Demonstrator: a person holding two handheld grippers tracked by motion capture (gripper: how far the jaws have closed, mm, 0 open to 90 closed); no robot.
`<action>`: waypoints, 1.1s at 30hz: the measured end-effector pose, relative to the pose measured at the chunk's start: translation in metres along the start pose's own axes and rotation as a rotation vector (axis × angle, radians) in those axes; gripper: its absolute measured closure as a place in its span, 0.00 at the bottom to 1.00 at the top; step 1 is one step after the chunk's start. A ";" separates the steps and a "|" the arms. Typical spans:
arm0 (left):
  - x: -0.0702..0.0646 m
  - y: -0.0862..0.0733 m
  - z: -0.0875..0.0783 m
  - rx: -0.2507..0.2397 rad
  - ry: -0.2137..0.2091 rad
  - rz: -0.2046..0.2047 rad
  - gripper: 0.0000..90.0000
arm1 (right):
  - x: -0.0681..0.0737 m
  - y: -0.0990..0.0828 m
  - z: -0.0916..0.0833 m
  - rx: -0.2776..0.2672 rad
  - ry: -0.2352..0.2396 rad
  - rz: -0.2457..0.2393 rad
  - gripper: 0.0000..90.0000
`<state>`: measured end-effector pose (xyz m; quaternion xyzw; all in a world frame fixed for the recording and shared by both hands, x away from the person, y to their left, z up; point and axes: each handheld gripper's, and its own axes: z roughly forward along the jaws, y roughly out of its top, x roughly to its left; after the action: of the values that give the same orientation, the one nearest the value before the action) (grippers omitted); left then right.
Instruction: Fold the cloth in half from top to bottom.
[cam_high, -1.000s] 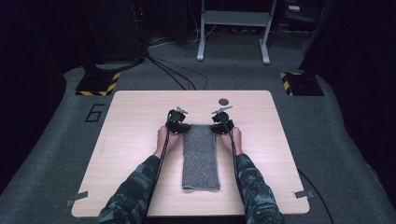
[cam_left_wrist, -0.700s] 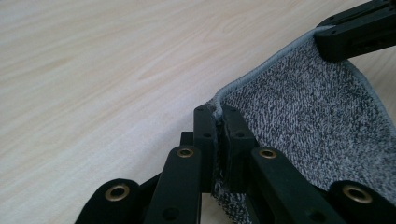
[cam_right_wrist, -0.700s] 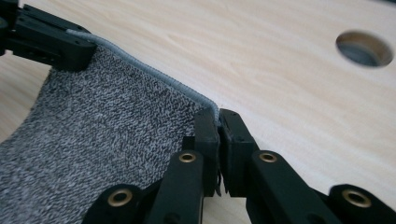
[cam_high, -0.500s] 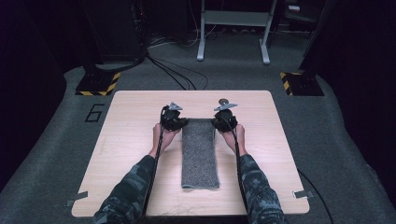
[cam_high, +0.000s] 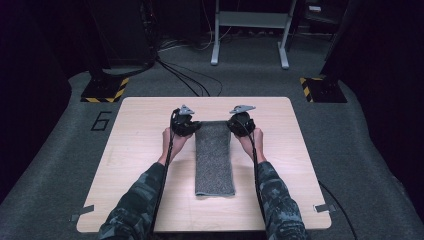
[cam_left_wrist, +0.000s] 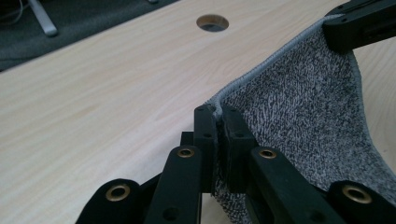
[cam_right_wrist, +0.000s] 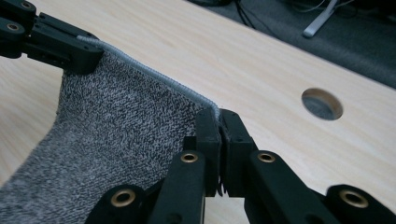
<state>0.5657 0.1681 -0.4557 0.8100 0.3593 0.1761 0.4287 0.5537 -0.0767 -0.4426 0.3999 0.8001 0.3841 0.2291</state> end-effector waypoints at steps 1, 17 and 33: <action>0.000 0.003 -0.002 -0.007 0.003 0.005 0.96 | -0.001 0.002 -0.002 -0.007 0.003 -0.001 0.98; 0.004 0.029 -0.020 -0.067 0.036 0.034 0.96 | -0.006 0.031 -0.017 -0.088 -0.007 -0.055 0.98; -0.015 0.007 -0.033 -0.079 -0.027 0.023 0.95 | 0.009 0.001 -0.044 -0.131 0.046 -0.062 0.98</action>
<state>0.5387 0.1732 -0.4311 0.7988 0.3368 0.1843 0.4631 0.5193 -0.0879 -0.4163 0.3503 0.7903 0.4372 0.2481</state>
